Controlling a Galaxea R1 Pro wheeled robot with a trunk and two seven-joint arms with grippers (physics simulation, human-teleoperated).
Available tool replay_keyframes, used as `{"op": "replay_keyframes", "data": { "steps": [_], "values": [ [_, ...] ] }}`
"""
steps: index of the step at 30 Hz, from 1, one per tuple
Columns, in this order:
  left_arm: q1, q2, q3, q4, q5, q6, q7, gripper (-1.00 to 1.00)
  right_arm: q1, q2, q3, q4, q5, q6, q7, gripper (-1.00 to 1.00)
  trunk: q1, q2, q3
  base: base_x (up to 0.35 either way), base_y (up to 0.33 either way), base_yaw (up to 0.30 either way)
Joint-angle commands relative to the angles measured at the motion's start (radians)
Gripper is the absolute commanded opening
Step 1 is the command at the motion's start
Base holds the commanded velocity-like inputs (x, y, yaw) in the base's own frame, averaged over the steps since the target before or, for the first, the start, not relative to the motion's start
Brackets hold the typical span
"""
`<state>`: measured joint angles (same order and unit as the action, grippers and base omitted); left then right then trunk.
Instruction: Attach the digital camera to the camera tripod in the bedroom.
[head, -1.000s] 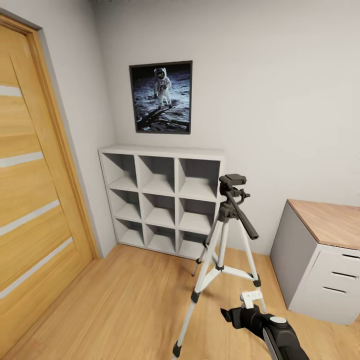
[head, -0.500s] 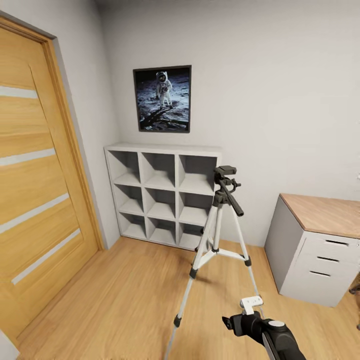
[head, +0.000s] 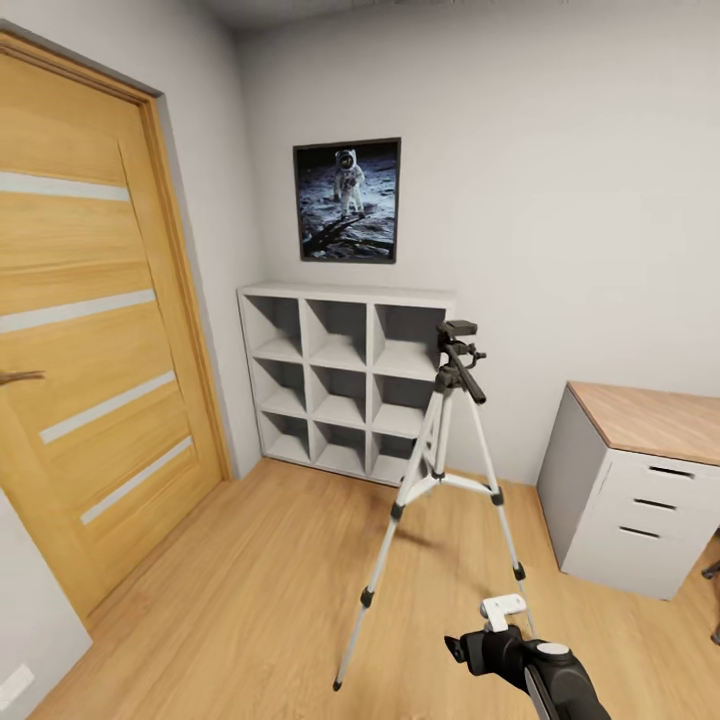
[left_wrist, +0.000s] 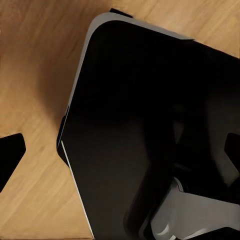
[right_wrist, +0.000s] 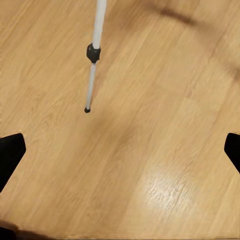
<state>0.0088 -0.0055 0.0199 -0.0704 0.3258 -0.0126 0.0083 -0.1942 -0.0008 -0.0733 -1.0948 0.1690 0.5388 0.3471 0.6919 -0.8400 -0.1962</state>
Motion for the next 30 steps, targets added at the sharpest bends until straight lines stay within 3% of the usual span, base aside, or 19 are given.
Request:
{"op": "replay_keyframes", "data": {
  "steps": [1, 8, 24, 30],
  "values": [
    [0.0, 0.0, 0.002, -0.002, 0.004, -0.001, 0.001, 1.0, -0.001, 0.0, -0.002, 0.003, 0.01, 0.002, 0.009, 1.0, 0.0, -0.001, -0.001, -0.312, -0.113, 0.25],
    [0.0, 0.001, 0.002, -0.002, 0.004, -0.001, 0.001, 1.0, 0.0, 0.001, -0.002, 0.01, 0.01, -0.002, 0.009, 1.0, 0.0, -0.001, -0.001, -0.176, -0.108, 0.262],
    [0.0, 0.001, 0.002, -0.002, 0.004, -0.001, 0.001, 1.0, 0.0, 0.001, -0.002, 0.02, 0.024, -0.006, 0.006, 1.0, 0.0, -0.001, -0.001, -0.01, -0.008, 0.265],
    [0.0, 0.001, 0.002, -0.002, 0.004, -0.001, 0.001, 1.0, 0.0, 0.001, -0.002, 0.033, 0.024, -0.007, 0.006, 1.0, 0.0, -0.001, -0.001, 0.0, 0.0, 0.13]
  ]
}}
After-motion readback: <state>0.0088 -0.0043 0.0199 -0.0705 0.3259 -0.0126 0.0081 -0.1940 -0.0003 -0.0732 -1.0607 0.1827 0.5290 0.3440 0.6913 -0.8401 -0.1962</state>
